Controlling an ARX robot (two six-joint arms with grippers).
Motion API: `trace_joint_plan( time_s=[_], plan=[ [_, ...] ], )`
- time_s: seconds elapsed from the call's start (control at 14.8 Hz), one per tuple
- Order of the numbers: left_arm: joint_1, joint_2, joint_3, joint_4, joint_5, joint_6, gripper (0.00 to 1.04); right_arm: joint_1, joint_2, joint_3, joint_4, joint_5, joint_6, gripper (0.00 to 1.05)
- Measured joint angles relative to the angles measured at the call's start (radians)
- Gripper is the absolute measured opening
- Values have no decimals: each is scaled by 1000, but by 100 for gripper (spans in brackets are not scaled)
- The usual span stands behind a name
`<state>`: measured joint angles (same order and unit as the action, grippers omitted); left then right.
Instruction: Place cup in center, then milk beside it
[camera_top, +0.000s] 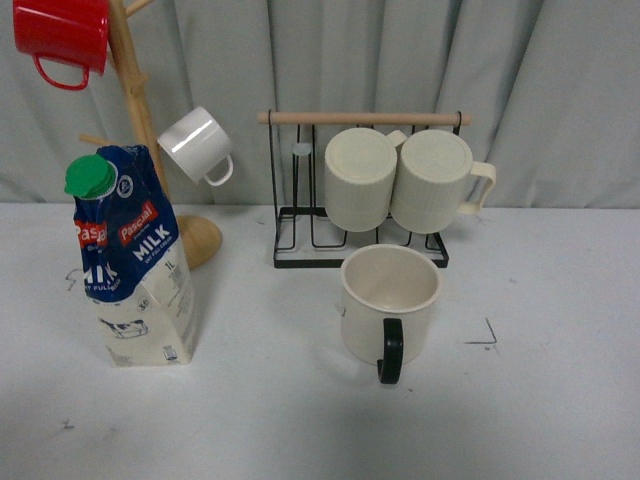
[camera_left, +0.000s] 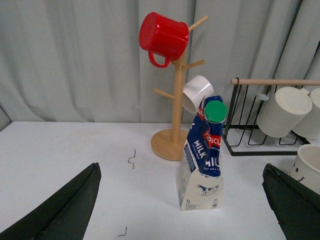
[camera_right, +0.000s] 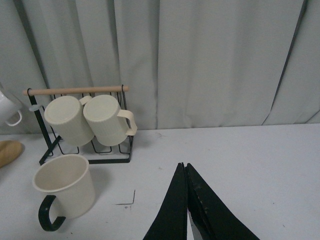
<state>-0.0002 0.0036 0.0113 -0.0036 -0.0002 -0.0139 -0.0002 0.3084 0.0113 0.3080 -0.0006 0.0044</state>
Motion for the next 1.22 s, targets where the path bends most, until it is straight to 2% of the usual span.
trace_joint_plan(
  time_s=[0.47, 0.54, 0.88, 1.15, 1.22],
  plan=[
    [0, 0, 0, 0, 0, 0, 98, 0, -148, 0, -156, 0, 0, 2],
    [0, 0, 0, 0, 0, 0, 98, 0, -259, 0, -310, 0, 0, 2],
    [0, 0, 0, 0, 0, 0, 98, 0, -304, 0, -312, 0, -2, 2],
    [0, 0, 0, 0, 0, 0, 98, 0, -304, 0, -311, 0, -2, 50],
    [0, 0, 0, 0, 0, 0, 98, 0, -304, 0, -312, 0, -2, 52]
  ],
)
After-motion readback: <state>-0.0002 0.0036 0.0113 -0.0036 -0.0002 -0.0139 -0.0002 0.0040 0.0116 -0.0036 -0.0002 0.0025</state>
